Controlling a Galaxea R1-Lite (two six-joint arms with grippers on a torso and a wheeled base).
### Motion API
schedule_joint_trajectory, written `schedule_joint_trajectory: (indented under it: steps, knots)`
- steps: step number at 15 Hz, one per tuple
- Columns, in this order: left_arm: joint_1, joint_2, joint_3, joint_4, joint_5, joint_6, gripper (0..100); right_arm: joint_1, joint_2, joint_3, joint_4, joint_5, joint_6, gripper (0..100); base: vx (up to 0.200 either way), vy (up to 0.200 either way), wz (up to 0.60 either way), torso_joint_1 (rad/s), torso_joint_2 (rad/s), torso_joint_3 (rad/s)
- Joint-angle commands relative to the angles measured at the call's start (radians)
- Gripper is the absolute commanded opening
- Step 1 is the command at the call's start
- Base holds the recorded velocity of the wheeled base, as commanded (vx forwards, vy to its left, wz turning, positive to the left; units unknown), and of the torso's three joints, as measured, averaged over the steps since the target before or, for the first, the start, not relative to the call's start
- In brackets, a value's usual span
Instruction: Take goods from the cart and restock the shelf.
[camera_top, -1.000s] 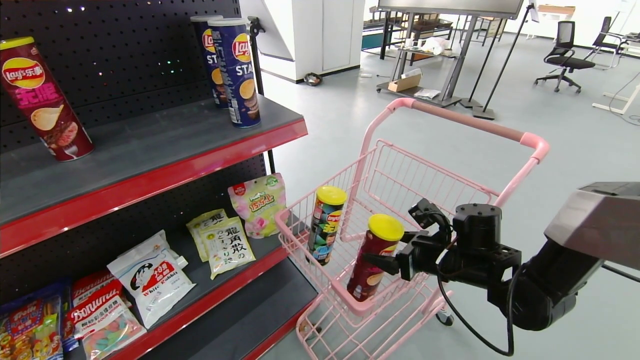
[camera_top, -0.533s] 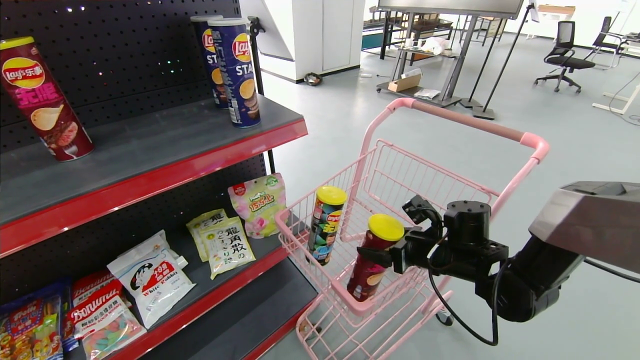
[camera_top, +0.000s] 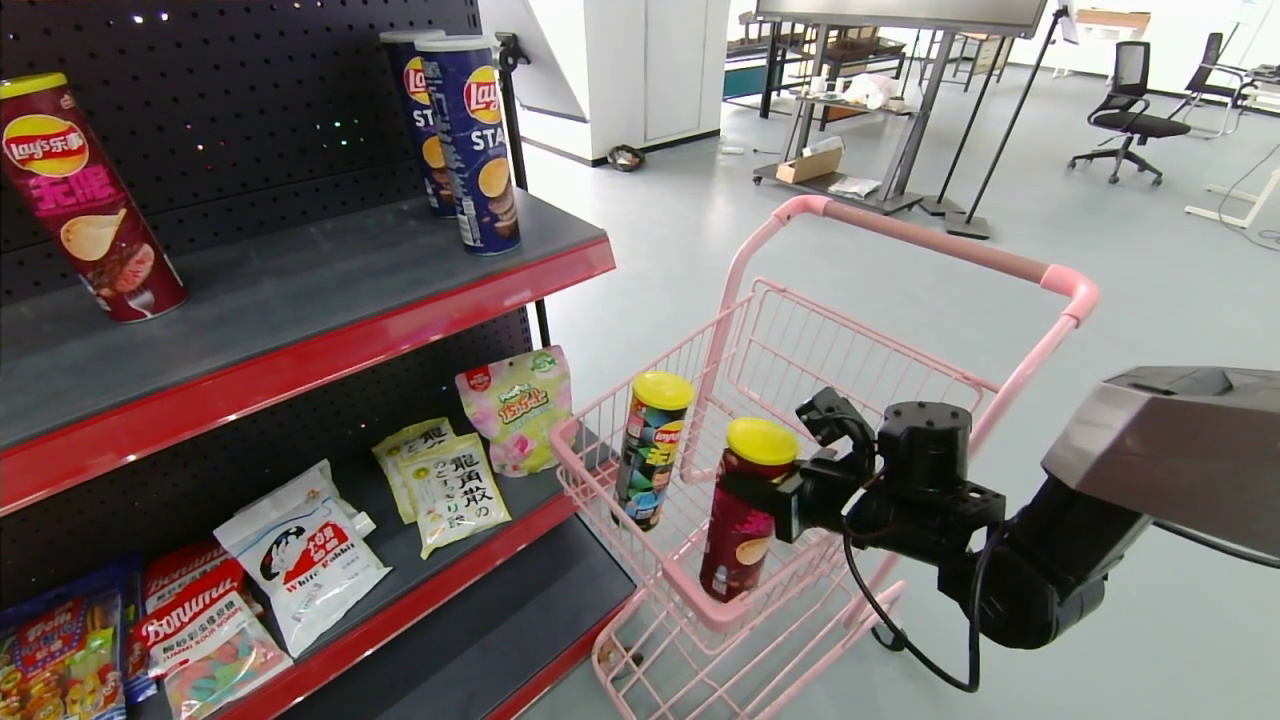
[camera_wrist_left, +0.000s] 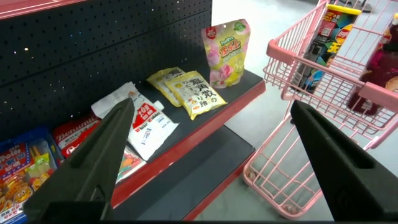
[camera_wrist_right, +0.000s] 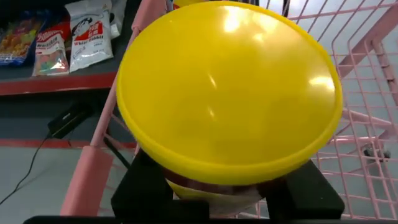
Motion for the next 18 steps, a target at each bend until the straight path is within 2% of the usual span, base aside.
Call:
schedule_joint_trajectory:
  steps: [1,3,5,10,11,12,15,16,18]
  knots:
    - [0.0,0.001,0.0,0.001,0.0,0.0,100,0.012,-0.055,-0.001,-0.015,-0.042,0.004,0,0.0,0.0,0.0,0.0,0.0,0.0]
    - [0.0,0.001,0.0,0.001,0.0,0.0,100,0.01,-0.17,-0.01,0.005,-0.079,0.012,0,0.0,0.0,0.0,0.0,0.0,0.0]
    - [0.0,0.001,0.0,-0.001,0.001,0.0,100,0.01,-0.299,-0.014,0.109,-0.087,0.003,0,0.0,0.0,0.0,0.0,0.0,0.0]
    - [0.0,0.001,0.0,0.001,0.0,-0.002,100,-0.002,-0.735,-0.12,0.597,-0.145,-0.075,0,0.0,0.0,0.0,0.0,0.0,0.0]
    - [0.0,0.001,0.0,0.001,0.001,-0.002,100,-0.01,-0.836,-0.109,0.726,-0.223,-0.071,0,0.0,0.0,0.0,0.0,0.0,0.0]
    - [0.0,0.001,0.0,0.001,0.001,-0.002,100,-0.022,-0.91,-0.088,0.792,-0.284,-0.068,0,0.0,0.0,0.0,0.0,0.0,0.0]
    - [0.0,0.001,-0.002,0.001,0.0,-0.002,100,-0.031,-1.114,0.036,0.849,-0.401,-0.079,0,0.0,0.0,0.0,0.0,0.0,0.0]
    - [0.0,0.001,0.0,0.001,0.0,-0.002,100,-0.051,-1.236,0.098,0.955,-0.556,-0.134,0,0.0,0.0,0.0,0.0,0.0,0.0]
    - [0.0,0.001,0.0,0.001,0.001,-0.002,100,-0.06,-1.4,0.133,1.102,-0.636,-0.16,0,0.0,0.0,0.0,0.0,0.0,0.0]
